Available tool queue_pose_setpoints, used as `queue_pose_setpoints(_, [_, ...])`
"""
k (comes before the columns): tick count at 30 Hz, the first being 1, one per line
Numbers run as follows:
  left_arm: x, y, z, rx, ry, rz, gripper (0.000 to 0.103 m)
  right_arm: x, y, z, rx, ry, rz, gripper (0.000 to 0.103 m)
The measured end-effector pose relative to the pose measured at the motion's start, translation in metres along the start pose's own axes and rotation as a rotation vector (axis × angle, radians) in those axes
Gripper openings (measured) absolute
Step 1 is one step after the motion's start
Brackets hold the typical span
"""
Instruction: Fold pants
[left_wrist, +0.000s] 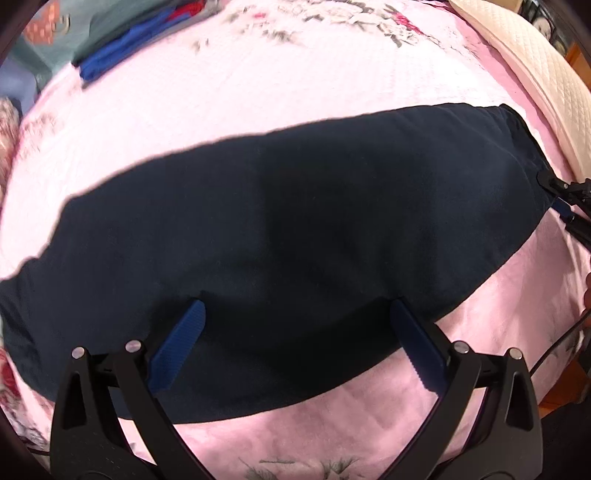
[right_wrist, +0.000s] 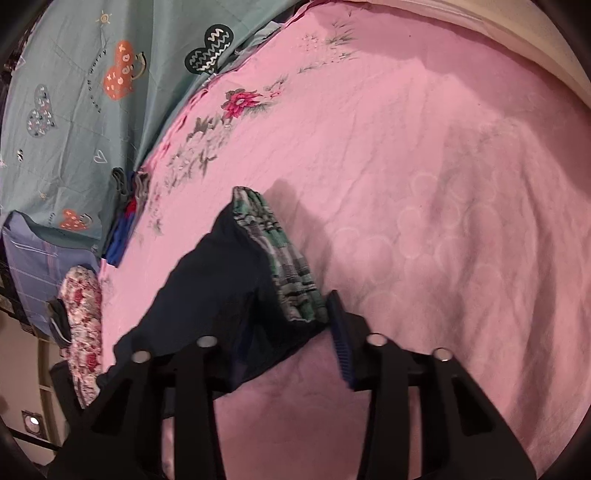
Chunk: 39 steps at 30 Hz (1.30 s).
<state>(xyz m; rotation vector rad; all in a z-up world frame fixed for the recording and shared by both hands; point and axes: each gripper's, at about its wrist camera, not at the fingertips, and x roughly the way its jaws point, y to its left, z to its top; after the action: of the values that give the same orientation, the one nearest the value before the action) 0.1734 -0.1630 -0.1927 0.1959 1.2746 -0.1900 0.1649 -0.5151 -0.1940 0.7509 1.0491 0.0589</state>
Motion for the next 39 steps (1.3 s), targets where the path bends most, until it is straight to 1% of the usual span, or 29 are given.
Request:
queue_pose_setpoints(1, [-0.006, -0.007, 0.001, 0.034, -0.029, 0.006, 0.101, 0.0, -0.002, 0.0, -0.003, 0.005, -0.002, 0.022])
queue_pose_setpoints(4, [-0.027, -0.042, 0.005, 0.168, -0.132, -0.026, 0.101, 0.0, -0.007, 0.001, -0.001, 0.015, 0.019, 0.019])
queue_pose_setpoints(6, [-0.036, -0.066, 0.008, 0.236, -0.184, -0.082, 0.101, -0.001, -0.006, 0.001, -0.008, 0.017, 0.018, 0.019])
queue_pose_setpoints(7, [-0.036, -0.075, 0.011, 0.251, -0.194, -0.106, 0.101, -0.001, -0.006, 0.001, -0.007, 0.018, 0.02, 0.019])
queue_pose_setpoints(9, [-0.029, -0.094, 0.016, 0.27, -0.193, -0.149, 0.101, -0.001, -0.007, 0.001, 0.0, 0.022, 0.029, 0.019])
queue_pose_setpoints(10, [-0.019, -0.104, 0.022, 0.277, -0.174, -0.168, 0.101, -0.002, -0.008, 0.001, 0.001, 0.023, 0.034, 0.019])
queue_pose_setpoints(12, [0.002, -0.111, 0.016, 0.287, -0.09, -0.208, 0.101, -0.002, -0.009, 0.002, 0.004, 0.03, 0.043, 0.018])
queue_pose_setpoints(13, [0.006, -0.116, 0.008, 0.299, -0.1, -0.18, 0.1, -0.002, -0.009, 0.004, 0.004, 0.035, 0.045, 0.017])
queue_pose_setpoints(14, [0.006, -0.12, 0.003, 0.322, -0.138, -0.156, 0.101, -0.003, -0.008, 0.005, 0.005, 0.04, 0.052, 0.016])
queue_pose_setpoints(15, [0.005, -0.12, 0.0, 0.312, -0.162, -0.156, 0.101, -0.005, -0.007, 0.007, 0.015, 0.04, 0.068, 0.015])
queue_pose_setpoints(16, [0.006, -0.119, 0.0, 0.295, -0.165, -0.163, 0.101, -0.007, -0.005, 0.01, 0.022, 0.036, 0.088, 0.014])
queue_pose_setpoints(18, [0.005, -0.118, -0.003, 0.293, -0.177, -0.164, 0.101, -0.016, 0.007, 0.017, 0.011, 0.021, 0.145, 0.013])
queue_pose_setpoints(19, [0.005, -0.118, -0.005, 0.289, -0.185, -0.166, 0.101, -0.019, 0.015, 0.02, -0.006, 0.016, 0.168, 0.013])
queue_pose_setpoints(22, [0.003, -0.115, -0.007, 0.278, -0.205, -0.172, 0.101, -0.027, 0.049, 0.03, -0.07, 0.025, 0.269, 0.013])
queue_pose_setpoints(24, [0.001, -0.112, -0.009, 0.282, -0.217, -0.17, 0.101, -0.027, 0.08, 0.034, -0.127, 0.052, 0.358, 0.013])
queue_pose_setpoints(26, [0.002, -0.111, -0.009, 0.284, -0.229, -0.166, 0.101, -0.024, 0.113, 0.034, -0.203, 0.081, 0.416, 0.013])
queue_pose_setpoints(29, [-0.008, -0.106, -0.024, 0.291, -0.25, -0.172, 0.101, -0.014, 0.159, 0.027, -0.322, 0.14, 0.486, 0.013])
queue_pose_setpoints(30, [-0.013, -0.102, -0.03, 0.288, -0.259, -0.178, 0.101, -0.007, 0.179, 0.022, -0.371, 0.179, 0.515, 0.013])
queue_pose_setpoints(32, [-0.02, -0.092, -0.039, 0.264, -0.276, -0.181, 0.101, 0.005, 0.205, 0.012, -0.433, 0.248, 0.559, 0.013])
queue_pose_setpoints(36, [-0.035, -0.051, -0.062, 0.143, -0.295, -0.143, 0.101, 0.03, 0.255, -0.023, -0.603, 0.39, 0.606, 0.013])
queue_pose_setpoints(39, [-0.041, -0.014, -0.077, 0.037, -0.293, -0.099, 0.1, 0.054, 0.279, -0.058, -0.715, 0.502, 0.603, 0.013])
